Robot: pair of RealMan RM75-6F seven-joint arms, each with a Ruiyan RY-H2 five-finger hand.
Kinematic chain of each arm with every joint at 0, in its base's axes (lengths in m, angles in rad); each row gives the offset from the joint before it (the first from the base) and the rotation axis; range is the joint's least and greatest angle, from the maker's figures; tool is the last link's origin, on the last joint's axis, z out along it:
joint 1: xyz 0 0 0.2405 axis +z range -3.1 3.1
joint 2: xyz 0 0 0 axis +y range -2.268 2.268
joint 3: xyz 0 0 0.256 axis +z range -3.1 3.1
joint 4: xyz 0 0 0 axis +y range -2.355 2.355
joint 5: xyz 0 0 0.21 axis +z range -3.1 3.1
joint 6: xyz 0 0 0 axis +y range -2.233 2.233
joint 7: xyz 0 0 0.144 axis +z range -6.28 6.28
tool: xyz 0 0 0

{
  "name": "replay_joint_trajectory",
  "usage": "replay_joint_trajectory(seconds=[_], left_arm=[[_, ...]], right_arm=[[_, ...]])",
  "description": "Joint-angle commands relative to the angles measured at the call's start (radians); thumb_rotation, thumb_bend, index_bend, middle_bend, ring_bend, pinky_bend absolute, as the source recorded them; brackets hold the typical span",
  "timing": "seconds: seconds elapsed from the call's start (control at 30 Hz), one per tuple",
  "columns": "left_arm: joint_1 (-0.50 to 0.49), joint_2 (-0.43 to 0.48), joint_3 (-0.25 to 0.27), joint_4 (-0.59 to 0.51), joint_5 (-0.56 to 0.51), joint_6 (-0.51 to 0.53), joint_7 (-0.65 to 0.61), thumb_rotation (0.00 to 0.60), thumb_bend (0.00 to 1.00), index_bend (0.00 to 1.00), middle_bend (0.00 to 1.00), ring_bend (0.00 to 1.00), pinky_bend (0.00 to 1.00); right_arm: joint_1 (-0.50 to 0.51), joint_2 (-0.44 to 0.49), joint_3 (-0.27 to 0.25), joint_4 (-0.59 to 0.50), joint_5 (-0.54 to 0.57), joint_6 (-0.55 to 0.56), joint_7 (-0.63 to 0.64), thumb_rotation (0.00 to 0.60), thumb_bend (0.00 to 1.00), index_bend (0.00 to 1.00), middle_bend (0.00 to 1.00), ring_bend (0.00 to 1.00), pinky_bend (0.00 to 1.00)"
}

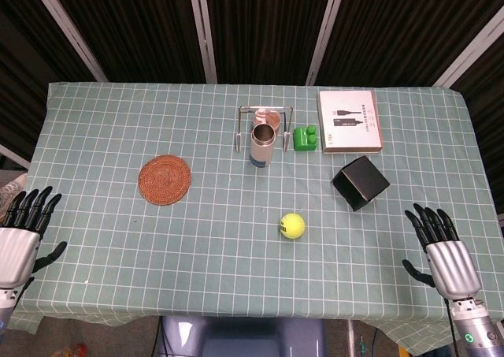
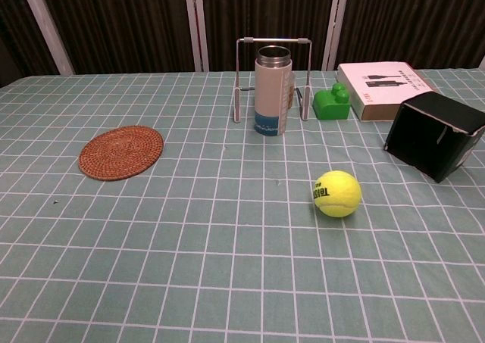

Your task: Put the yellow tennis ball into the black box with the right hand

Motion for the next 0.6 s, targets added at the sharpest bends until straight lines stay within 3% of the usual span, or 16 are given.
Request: replay_joint_trajectory(seconds=[0.03,0.2,0.3,0.4,0.5,0.6], left_arm=[[-0.001,-0.001,0.0,0.0,-0.001,-0.002,0.001,0.6,0.18,0.0,0.0,0.0,0.05],[-0.003,-0.003,0.0,0.0,-0.001,-0.006,0.007,0.6,0.18,0.0,0.0,0.0,0.05],[0.0,-0.005,0.002,0.0,0.003,0.001,0.011,0.6,0.18,0.0,0.0,0.0,0.05],[0.001,-0.005,0.006,-0.001,0.011,0.006,0.012,0.6,0.18,0.0,0.0,0.0,0.05],[0.001,-0.003,0.007,-0.002,0.016,0.009,0.008,0.6,0.18,0.0,0.0,0.0,0.05],[0.001,-0.002,0.011,0.0,0.017,0.005,0.004,0.6,0.18,0.0,0.0,0.0,0.05]], right_arm=[[0.0,0.0,-0.002,-0.001,-0.001,-0.001,-0.002,0.6,0.26,0.0,0.0,0.0,0.0],[0.005,0.0,-0.01,-0.006,-0.019,-0.004,0.013,0.6,0.26,0.0,0.0,0.0,0.03],[0.018,-0.001,-0.035,-0.012,-0.073,-0.005,0.08,0.6,0.26,0.0,0.0,0.02,0.17],[0.039,-0.017,-0.076,-0.021,-0.166,0.008,0.232,0.6,0.26,0.02,0.08,0.15,0.38],[0.066,-0.048,-0.128,-0.022,-0.253,0.007,0.382,0.6,0.26,0.16,0.23,0.31,0.55],[0.076,-0.103,-0.155,-0.027,-0.271,-0.024,0.423,0.6,0.26,0.27,0.34,0.42,0.68]])
